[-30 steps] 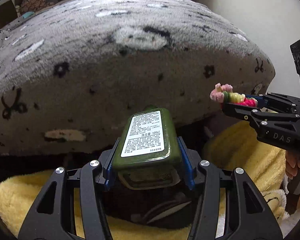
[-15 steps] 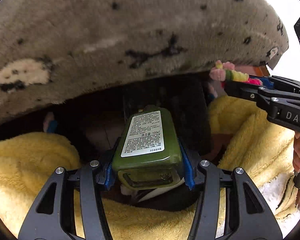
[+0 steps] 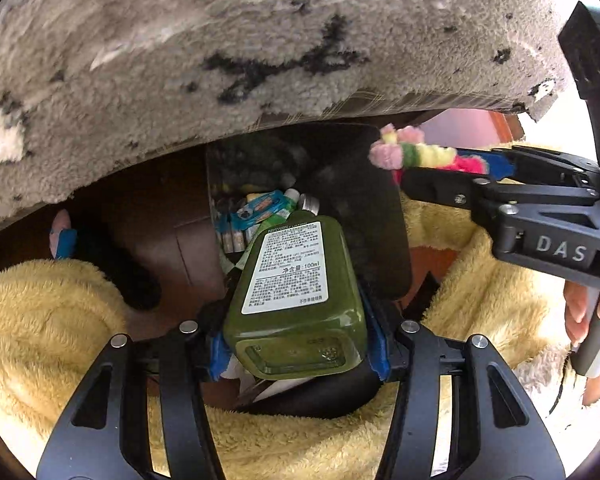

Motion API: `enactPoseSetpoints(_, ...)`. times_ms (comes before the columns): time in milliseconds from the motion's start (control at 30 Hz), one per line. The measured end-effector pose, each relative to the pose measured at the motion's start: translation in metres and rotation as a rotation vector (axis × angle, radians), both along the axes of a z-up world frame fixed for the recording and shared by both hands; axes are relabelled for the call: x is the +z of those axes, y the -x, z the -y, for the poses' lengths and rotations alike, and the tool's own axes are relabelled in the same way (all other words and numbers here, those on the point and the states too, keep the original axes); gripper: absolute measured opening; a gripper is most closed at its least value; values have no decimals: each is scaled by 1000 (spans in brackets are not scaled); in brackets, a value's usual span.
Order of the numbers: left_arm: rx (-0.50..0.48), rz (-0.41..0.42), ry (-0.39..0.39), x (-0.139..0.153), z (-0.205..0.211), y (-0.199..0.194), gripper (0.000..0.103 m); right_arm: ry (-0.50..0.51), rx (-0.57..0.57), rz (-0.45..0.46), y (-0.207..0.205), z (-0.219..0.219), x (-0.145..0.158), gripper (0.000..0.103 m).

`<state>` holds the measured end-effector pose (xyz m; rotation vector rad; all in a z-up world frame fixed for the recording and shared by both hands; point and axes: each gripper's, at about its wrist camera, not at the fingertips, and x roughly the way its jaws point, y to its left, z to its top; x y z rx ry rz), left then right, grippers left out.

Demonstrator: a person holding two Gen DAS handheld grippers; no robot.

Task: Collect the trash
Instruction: 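Lower both grippers below the bed edge and open them over the bin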

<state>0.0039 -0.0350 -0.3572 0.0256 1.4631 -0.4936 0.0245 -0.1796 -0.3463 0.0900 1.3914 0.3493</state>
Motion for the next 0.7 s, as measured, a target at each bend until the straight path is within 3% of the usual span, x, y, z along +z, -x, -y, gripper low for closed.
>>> enactPoseSetpoints(100, 9, 4, -3, 2, 1, -4, 54, -5, -15, 1, -2, -1, 2, 50)
enactPoseSetpoints(167, 16, 17, -8, 6, 2, -5, 63, -7, -29, 9, -3, 0, 7, 57)
enactPoseSetpoints(233, 15, 30, -4, 11, 2, -3, 64, -5, -38, 20, -4, 4, 11, 66)
enactPoseSetpoints(333, 23, 50, -9, 18, 2, -2, 68, -2, -50, 37, -3, 5, 20, 67)
enactPoseSetpoints(400, 36, 69, -14, 26, 1, -2, 76, 5, -64, 64, -1, 9, 29, 71)
enactPoseSetpoints(467, 53, 98, -13, 37, -1, -2, 81, 13, -82, 93, -4, 16, 34, 77)
enactPoseSetpoints(533, 68, 137, -6, 51, -5, -2, 88, 27, -107, 126, -2, 21, 45, 91)
enactPoseSetpoints(600, 86, 182, 2, 68, -9, -3, 95, 45, -138, 164, 0, 27, 62, 96)
enactPoseSetpoints(700, 112, 269, 5, 97, -17, -5, 95, 61, -169, 224, 3, 36, 80, 100)
